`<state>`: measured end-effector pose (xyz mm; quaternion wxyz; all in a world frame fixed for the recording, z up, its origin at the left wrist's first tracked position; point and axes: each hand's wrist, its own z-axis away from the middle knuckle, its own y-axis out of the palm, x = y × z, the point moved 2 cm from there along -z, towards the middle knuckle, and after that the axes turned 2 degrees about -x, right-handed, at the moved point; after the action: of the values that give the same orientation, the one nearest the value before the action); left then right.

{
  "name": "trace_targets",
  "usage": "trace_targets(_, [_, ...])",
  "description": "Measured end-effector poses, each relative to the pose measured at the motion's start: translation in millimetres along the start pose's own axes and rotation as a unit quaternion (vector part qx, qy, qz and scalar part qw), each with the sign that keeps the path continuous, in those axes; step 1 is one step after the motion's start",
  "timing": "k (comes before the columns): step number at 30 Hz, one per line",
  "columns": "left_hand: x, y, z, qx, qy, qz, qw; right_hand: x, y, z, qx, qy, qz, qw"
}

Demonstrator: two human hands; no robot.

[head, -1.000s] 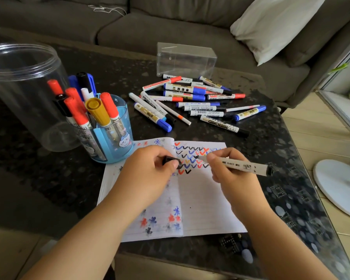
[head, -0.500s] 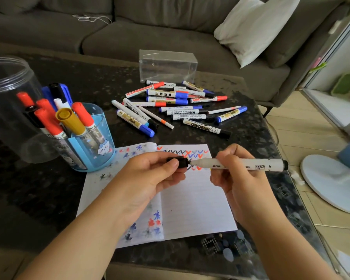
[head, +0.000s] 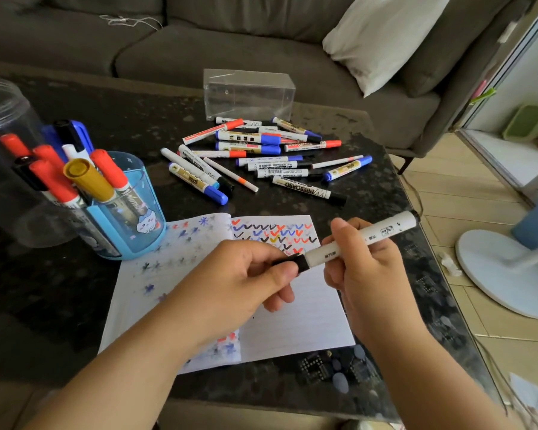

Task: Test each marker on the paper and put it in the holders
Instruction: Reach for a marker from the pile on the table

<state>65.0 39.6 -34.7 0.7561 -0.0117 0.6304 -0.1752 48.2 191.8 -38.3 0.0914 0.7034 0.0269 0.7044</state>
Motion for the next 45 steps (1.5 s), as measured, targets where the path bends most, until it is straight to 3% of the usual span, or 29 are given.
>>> trace_targets(8, [7.1,0.4,3.8,-0.034,0.004,0.001,0.999,-13.4,13.3,3.1,-0.004,0.052,-0.080,0.995])
trace_targets(15, [13.1,-20.1,4.7,-0.109,0.006,-0.043,0.993,-16.7,16.3,2.3,0.056,0.119,0.036,0.991])
trace_targets(18, [15.6,-34.0,6.9,-0.166,0.021,-0.064,0.984,-17.0,12.0,2.0,0.037,0.147,0.127,0.980])
trace_targets(20, [15.4,-42.7,9.3,-0.196,0.041,-0.096,0.975,-14.1,8.0,2.4,0.008,0.084,0.241,0.967])
trace_targets(22, [13.9,-49.3,13.1,-0.210,0.053,-0.114,0.970,-8.0,8.4,5.8,-0.015,-0.051,0.335,0.941])
trace_targets(25, [10.1,-56.6,19.5,-0.219,0.074,-0.118,0.966,-1.2,24.7,12.3,0.038,-0.222,0.423,0.878])
trace_targets(29, [6.0,-66.6,27.1,-0.231,0.100,-0.123,0.960,-2.9,63.1,10.5,0.149,-0.266,0.463,0.832])
trace_targets(34, [0.4,-83.7,35.6,-0.268,0.130,-0.119,0.947,7.1,107.2,-2.6,0.199,-0.295,0.481,0.801])
trace_targets(37, [5.8,-98.6,40.2,-0.355,0.145,-0.135,0.914,29.8,121.1,-9.5,0.120,-0.330,0.454,0.819])
trace_targets(40, [15.7,-108.6,41.8,-0.413,0.118,-0.229,0.874,56.1,133.2,-13.9,0.063,-0.320,0.350,0.878])
trace_targets(45, [18.2,-112.5,42.4,-0.412,0.086,-0.268,0.866,63.7,162.4,-29.4,0.102,-0.278,0.329,0.897])
